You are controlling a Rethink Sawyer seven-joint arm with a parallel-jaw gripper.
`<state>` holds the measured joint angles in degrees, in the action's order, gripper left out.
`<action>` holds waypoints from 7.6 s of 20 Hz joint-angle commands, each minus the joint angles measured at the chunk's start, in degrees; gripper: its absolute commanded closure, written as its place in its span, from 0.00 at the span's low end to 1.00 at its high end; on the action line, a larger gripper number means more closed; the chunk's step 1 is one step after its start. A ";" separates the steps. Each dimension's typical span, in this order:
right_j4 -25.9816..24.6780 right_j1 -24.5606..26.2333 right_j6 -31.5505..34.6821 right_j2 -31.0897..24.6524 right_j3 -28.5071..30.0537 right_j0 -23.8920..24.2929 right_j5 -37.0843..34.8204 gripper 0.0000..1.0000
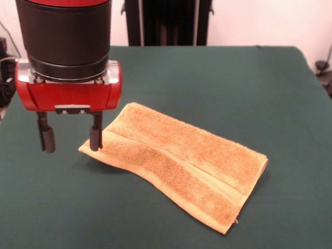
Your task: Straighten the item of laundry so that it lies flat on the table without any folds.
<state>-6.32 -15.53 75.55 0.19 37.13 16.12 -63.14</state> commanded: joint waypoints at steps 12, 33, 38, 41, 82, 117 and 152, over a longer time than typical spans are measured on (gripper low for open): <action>1.68 6.59 18.70 1.20 -1.08 -4.48 -8.89 0.00; 1.58 8.09 2.59 -2.85 -4.12 -2.98 -10.95 0.00; 1.10 8.15 -1.64 -3.46 -4.54 -2.65 -11.81 0.00; 1.50 8.02 -2.11 -3.82 -4.39 -2.18 -12.40 0.00; -1.91 6.35 -35.24 -6.39 -0.94 -1.58 -13.58 0.00; -4.81 5.28 -51.54 -9.84 1.96 -0.51 -11.49 0.00; -6.85 7.45 -49.86 -11.22 -1.02 -2.49 -9.88 0.00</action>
<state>-12.35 -11.53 30.39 -4.95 30.15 16.49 -74.87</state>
